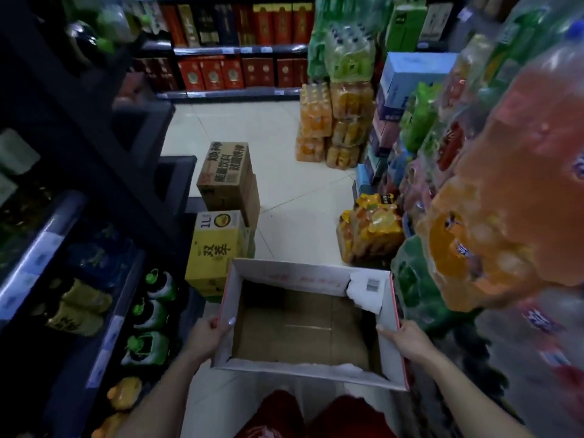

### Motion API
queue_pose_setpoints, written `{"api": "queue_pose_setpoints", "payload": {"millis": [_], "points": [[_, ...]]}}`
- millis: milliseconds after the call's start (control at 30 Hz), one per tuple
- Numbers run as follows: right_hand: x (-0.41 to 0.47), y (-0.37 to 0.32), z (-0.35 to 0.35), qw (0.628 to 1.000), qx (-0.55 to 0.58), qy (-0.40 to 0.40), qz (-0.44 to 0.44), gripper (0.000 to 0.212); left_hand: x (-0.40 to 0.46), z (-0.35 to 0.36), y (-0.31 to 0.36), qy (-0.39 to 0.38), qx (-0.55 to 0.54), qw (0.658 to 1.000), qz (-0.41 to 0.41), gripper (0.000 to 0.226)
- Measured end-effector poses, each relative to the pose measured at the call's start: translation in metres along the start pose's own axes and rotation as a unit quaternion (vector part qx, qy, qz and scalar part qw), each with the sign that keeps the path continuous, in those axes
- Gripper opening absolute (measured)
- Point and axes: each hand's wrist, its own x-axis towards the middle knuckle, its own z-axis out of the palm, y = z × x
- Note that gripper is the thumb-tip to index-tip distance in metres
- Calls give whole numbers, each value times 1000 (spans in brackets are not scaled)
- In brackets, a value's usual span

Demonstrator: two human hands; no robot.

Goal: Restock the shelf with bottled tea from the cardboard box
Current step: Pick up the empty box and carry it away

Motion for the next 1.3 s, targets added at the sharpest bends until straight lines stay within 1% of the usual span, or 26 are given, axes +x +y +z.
{"api": "queue_pose_setpoints", "payload": {"millis": [33,133,167,333,500,600,700,767,800,867,900,1000,1100,1167,1233,1300], "points": [[7,-10,-1,1000,7,3,1,26,13,-3,7,-2,0,1000,2,43],[33,-33,-7,1000,25,16,9,24,49,-7,24,-13,-11,1000,-7,22],[44,-39,-10,1000,24,14,11,25,62,-6,29,-20,-15,1000,-12,19],[115,-83,-29,1000,20,7,9,29,133,2,60,-31,-21,998,-46,14],[189,-142,-57,1000,7,-6,16,29,201,4,116,-33,-28,996,-78,20],[223,-180,-74,1000,-10,-13,20,36,240,0,139,-19,-35,996,-84,22],[255,-215,-89,999,-14,-26,23,40,275,-1,152,1,-26,994,-102,39],[277,-231,-94,999,-13,-27,30,43,299,0,159,0,-25,993,-112,47],[289,-238,-96,999,-12,-23,36,45,310,1,165,-7,-26,993,-116,45],[310,-251,-96,999,-13,-12,47,47,334,2,177,-27,-28,991,-129,30],[321,-257,-96,998,-13,-10,54,49,348,3,182,-38,-30,991,-128,26],[358,-272,-93,997,-11,-11,76,48,397,8,190,-50,-19,991,-124,26],[405,-280,-82,996,-9,-10,87,41,453,20,188,-51,-5,991,-121,19],[443,-282,-72,996,3,-9,89,35,490,34,181,-48,-4,992,-120,19],[487,-281,-59,997,-1,-5,77,27,528,52,166,-53,-7,989,-138,15],[538,-271,-41,997,-17,0,74,30,570,75,146,-51,-17,986,-155,21]]}}
